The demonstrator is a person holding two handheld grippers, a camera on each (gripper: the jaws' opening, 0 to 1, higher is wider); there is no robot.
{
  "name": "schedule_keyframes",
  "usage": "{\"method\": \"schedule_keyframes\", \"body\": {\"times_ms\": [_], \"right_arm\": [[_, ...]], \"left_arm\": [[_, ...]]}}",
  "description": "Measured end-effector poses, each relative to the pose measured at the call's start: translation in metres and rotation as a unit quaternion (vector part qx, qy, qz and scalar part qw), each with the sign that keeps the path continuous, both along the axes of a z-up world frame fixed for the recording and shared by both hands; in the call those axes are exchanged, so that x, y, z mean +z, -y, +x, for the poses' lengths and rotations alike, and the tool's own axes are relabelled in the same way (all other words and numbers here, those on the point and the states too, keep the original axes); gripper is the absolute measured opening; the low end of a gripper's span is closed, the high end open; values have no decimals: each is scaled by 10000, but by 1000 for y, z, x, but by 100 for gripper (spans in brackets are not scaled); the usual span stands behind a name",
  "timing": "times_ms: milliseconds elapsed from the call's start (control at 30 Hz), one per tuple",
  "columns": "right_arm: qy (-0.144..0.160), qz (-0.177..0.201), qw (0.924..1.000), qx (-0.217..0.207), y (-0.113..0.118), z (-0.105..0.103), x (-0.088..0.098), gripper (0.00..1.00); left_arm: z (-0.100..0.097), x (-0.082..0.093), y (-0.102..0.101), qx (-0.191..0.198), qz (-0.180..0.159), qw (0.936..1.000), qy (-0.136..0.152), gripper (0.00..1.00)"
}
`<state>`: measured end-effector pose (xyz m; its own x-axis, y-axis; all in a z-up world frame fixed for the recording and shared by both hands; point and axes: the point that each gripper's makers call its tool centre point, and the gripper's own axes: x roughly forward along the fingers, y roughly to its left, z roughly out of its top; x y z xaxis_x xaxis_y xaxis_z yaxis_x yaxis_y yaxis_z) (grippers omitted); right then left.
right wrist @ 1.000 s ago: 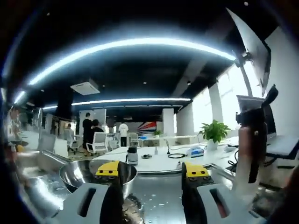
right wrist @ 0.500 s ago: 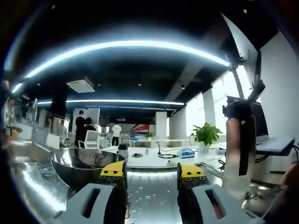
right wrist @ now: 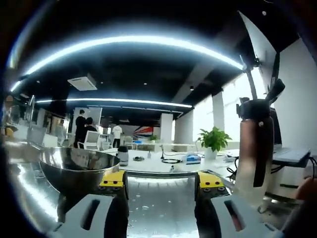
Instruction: Pick up bowl with dirty water move over sink pour dirty water into sink return bowl to place
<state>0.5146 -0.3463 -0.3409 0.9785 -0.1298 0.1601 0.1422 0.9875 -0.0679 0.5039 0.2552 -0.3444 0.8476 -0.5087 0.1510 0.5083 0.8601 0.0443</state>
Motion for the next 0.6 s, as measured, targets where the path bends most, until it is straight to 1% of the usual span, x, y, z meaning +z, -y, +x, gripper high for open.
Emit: {"method": "schedule_keyframes", "body": {"times_ms": [67,133,200,300,400,500,600], "right_arm": [[-50,-119,9999,13,-4,1,-1,41],[-138,-251,9995,109,-11,3,-3,45],[-184,-398,9989,188,-17,4,-4,46],[-184,-390,9987,261,-19,4,-4,46],[-215,-283,9991,230,-18,5,-5,46],[-242,-334,9989,232,-20,5,-6,46],[-274,-301,9989,247,-20,6,-7,46]], "left_arm": [[1,0,-1,21,-28,10000,-9,39],[2,1,-2,33,-69,10000,-20,39],[2,2,-3,47,-107,9999,-22,39],[1,3,-4,74,-128,9999,7,39],[1,4,-7,138,-139,9998,19,40],[3,4,-10,189,-182,9997,-10,40],[4,3,-11,211,-196,9996,-38,40]]}}
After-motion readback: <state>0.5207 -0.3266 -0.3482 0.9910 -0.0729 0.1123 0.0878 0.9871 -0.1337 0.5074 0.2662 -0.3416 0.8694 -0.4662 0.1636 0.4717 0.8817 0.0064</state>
